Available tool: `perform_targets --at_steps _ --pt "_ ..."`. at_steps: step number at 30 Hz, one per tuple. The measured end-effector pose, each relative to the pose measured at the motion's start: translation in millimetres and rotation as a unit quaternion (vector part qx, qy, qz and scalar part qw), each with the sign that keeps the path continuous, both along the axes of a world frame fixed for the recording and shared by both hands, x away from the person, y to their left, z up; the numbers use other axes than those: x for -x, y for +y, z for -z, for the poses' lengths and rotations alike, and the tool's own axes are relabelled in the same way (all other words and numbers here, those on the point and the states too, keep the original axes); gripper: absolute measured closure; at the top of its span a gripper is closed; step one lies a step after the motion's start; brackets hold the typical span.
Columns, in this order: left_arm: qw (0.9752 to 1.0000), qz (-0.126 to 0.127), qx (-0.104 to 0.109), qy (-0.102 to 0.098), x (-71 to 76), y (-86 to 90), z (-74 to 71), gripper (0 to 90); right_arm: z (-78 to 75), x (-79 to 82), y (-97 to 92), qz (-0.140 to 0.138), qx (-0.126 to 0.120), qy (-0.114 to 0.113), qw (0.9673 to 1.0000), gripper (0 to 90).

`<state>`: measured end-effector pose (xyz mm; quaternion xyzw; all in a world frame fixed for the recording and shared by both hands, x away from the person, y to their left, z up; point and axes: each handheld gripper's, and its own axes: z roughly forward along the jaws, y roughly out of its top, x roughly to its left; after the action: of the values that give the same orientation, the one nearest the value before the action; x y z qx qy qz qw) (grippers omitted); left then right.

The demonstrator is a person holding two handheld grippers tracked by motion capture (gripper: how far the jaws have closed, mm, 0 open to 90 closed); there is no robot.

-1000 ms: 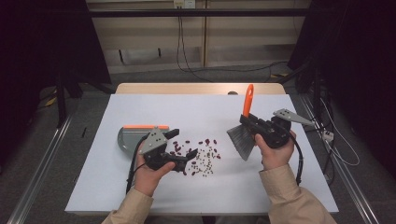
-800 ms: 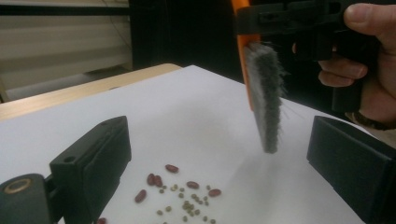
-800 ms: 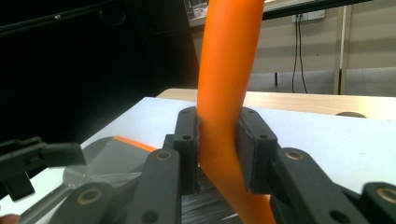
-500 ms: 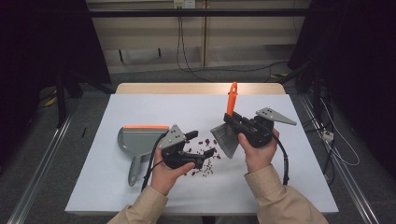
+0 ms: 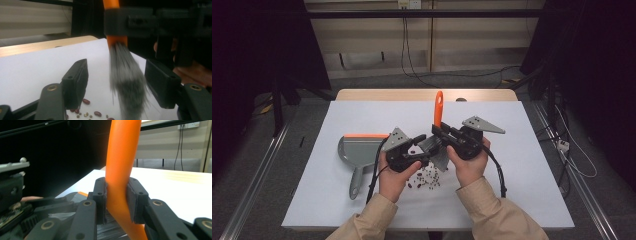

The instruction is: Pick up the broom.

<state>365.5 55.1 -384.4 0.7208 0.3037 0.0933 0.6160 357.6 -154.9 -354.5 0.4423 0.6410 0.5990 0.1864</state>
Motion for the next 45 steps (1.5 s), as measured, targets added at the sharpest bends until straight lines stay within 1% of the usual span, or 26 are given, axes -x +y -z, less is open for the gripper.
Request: perform_targets --at_steps 1,2,3,4,5,7,9,11,12,14,15,16,18,19,21,22,23,24,26,30,34,36,38,41,43,45 --pt "1.0000 0.003 0.000 -0.002 -0.3 0.6 -0.1 49.8 0.8 -0.1 2.9 -0.007 0.003 -0.001 1.0000 71.6" --pt "1.0000 0.003 -0.004 -0.006 -0.4 0.9 0.0 49.8 0.8 -0.1 2.9 -0.007 0.003 -0.001 1.0000 71.6" --pt "1.0000 0.006 -0.007 -0.005 -0.6 0.6 0.5 61.0 1.5 -0.3 4.8 -0.013 0.002 0.001 0.9999 71.5" --pt "0.9999 0.010 -0.007 -0.002 -1.0 0.5 1.1 61.0 1.5 -0.3 4.8 -0.013 0.002 0.001 0.9999 71.5" --pt "0.9999 0.014 -0.007 0.002 -1.2 0.7 1.4 73.3 2.0 -0.1 5.8 -0.013 0.003 0.002 0.9999 71.6" --pt "0.9999 0.015 -0.006 -0.002 -0.2 1.4 0.4 77.4 2.3 0.4 5.4 -0.017 0.004 -0.001 0.9998 71.5" --pt "0.9998 0.014 -0.015 -0.009 0.7 2.3 -0.6 78.4 2.5 0.3 4.7 -0.020 0.001 0.000 0.9998 71.4" --pt "0.9997 0.014 -0.016 -0.011 0.8 4.4 -0.7 79.8 2.2 -0.4 2.5 -0.032 -0.004 0.005 0.9995 71.0" --pt "0.9997 0.014 -0.019 -0.012 0.8 5.0 -1.1 80.7 1.9 0.1 0.5 -0.041 0.007 0.001 0.9991 70.6" --pt "0.9997 0.015 -0.018 -0.009 0.8 6.3 -0.8 81.0 2.0 -0.4 -1.0 -0.048 0.011 0.001 0.9988 68.9" --pt "0.9997 0.016 -0.016 -0.006 0.5 7.1 -0.4 81.8 2.6 -0.8 -3.3 -0.050 0.009 0.001 0.9987 64.5" --pt "0.9998 0.016 -0.011 -0.005 0.5 7.7 -0.4 83.8 4.7 -3.5 -8.7 -0.056 0.004 0.008 0.9984 55.8" --pt "0.9998 0.016 -0.013 -0.005 0.5 8.6 -1.1 84.2 6.2 -4.3 -11.8 -0.056 0.004 0.010 0.9984 55.2" --pt "0.9998 0.017 -0.013 -0.005 0.3 8.8 -1.0 84.5 7.5 -4.9 -14.8 -0.057 0.005 0.009 0.9983 52.4" --pt "0.9998 0.016 -0.012 -0.002 -0.2 9.2 -0.4 85.0 9.5 -5.2 -21.0 -0.057 -0.003 0.002 0.9983 46.6" --pt "0.9998 0.019 -0.011 -0.001 -0.7 9.4 -0.3 85.1 10.4 -5.3 -26.3 -0.071 -0.018 -0.004 0.9973 42.3" --pt "0.9997 0.025 -0.008 0.001 -1.1 9.9 -0.6 85.1 10.4 -5.3 -26.3 -0.071 -0.018 -0.004 0.9973 42.3" --pt "0.9997 0.025 -0.007 0.002 -0.7 9.8 -1.4 85.3 11.3 -4.9 -29.6 -0.072 -0.018 -0.009 0.9972 38.2" --pt "0.9997 0.023 -0.004 0.001 -0.1 9.6 -2.8 85.3 11.8 -4.9 -31.3 -0.075 -0.021 -0.011 0.9969 37.4" --pt "0.9998 0.020 -0.001 0.002 -0.5 12.4 -4.3 85.3 16.8 -5.3 -40.2 -0.096 -0.042 -0.017 0.9944 33.9" --pt "0.9998 0.018 0.003 0.000 -1.4 15.8 -6.1 85.2 23.8 -5.8 -49.4 -0.111 -0.057 -0.042 0.9913 31.7" --pt "0.9999 0.016 0.005 0.000 -1.8 16.9 -7.2 85.3 28.4 -4.1 -49.6 -0.114 -0.044 -0.056 0.9910 28.7" --pt "0.9999 0.015 0.006 -0.001 -2.0 17.6 -8.5 85.2 32.6 -2.5 -47.6 -0.116 -0.021 -0.050 0.9917 25.2" --pt "0.9999 0.014 0.007 -0.002 -2.0 17.7 -9.5 85.2 38.0 -0.8 -44.3 -0.130 0.003 -0.039 0.9907 24.9" --pt "0.9998 0.015 0.009 -0.001 -2.4 17.6 -9.8 85.2 40.2 -1.3 -42.7 -0.141 -0.004 -0.032 0.9895 23.6" --pt "0.9999 0.014 0.010 -0.001 -2.8 17.8 -9.9 85.2 40.7 -1.1 -42.1 -0.137 -0.003 -0.029 0.9901 23.3"
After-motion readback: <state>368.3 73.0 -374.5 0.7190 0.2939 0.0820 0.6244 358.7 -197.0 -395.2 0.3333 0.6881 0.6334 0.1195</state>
